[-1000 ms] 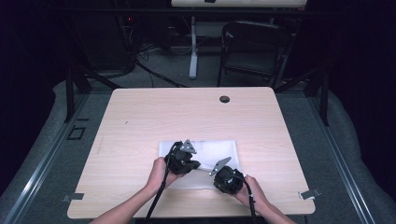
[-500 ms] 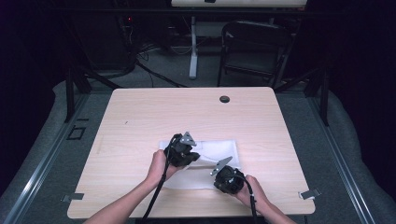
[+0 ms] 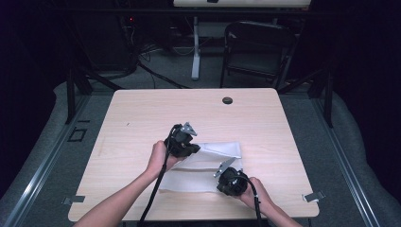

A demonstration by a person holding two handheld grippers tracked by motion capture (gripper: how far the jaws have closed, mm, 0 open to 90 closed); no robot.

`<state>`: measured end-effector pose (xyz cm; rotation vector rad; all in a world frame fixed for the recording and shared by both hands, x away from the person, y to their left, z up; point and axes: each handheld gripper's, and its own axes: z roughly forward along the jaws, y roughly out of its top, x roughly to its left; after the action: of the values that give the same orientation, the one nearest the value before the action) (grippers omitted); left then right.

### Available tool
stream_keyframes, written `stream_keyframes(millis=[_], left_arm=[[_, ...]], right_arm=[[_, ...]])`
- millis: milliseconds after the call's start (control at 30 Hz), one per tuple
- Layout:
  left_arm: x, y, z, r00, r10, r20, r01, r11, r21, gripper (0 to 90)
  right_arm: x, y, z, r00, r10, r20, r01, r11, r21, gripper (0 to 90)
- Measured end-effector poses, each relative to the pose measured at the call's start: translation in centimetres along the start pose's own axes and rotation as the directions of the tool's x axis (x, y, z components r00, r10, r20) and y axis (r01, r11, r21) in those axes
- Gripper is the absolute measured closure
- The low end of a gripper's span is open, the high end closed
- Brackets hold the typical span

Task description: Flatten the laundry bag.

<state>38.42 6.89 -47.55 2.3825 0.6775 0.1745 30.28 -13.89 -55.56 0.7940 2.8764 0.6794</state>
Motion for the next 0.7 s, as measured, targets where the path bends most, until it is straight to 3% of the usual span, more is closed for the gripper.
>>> stream_keyframes(millis=[200,700], left_arm=[[0.1,1.0,-0.8,0.9992,0.005,-0.039,-0.006,0.9999,-0.013,89.0],[1.6,2.0,-1.5,0.9974,-0.019,-0.069,0.017,0.9995,-0.027,89.0]], right_arm=[[0.2,0.0,0.1,0.9999,-0.011,0.002,0.011,1.000,0.001,90.0],[0.4,0.0,-0.1,0.9995,-0.032,-0.006,0.032,0.999,0.017,90.0]])
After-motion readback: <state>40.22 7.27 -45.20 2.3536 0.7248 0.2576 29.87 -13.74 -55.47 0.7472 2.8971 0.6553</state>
